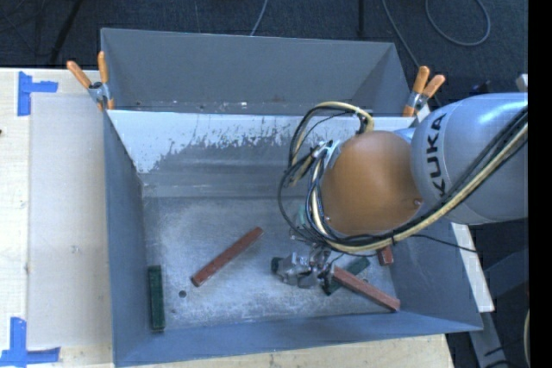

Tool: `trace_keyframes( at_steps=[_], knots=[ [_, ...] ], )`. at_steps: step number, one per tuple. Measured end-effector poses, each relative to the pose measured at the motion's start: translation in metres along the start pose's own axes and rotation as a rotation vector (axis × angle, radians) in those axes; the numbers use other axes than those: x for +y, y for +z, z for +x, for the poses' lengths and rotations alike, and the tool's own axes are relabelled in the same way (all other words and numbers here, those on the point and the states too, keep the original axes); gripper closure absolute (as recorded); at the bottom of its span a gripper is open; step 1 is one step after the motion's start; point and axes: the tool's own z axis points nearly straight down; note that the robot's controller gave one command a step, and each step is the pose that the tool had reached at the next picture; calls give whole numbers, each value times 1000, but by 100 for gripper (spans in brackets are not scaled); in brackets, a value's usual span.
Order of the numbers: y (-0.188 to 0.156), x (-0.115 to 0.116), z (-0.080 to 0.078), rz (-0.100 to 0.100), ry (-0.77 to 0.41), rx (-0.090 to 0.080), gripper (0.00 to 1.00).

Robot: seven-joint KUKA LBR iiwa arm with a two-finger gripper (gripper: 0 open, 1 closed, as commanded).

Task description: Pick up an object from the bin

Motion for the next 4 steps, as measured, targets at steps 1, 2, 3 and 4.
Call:
trace_keyframes(
  at_steps=[1,2,3,4],
  knots=[
    [-1,-43,51,1,376,2,100],
    [-29,-12,117,-1,512,6,100],
    [-28,-12,113,-2,506,3,0],
    [1,-75,46,-2,-13,0,0]
  ],
)
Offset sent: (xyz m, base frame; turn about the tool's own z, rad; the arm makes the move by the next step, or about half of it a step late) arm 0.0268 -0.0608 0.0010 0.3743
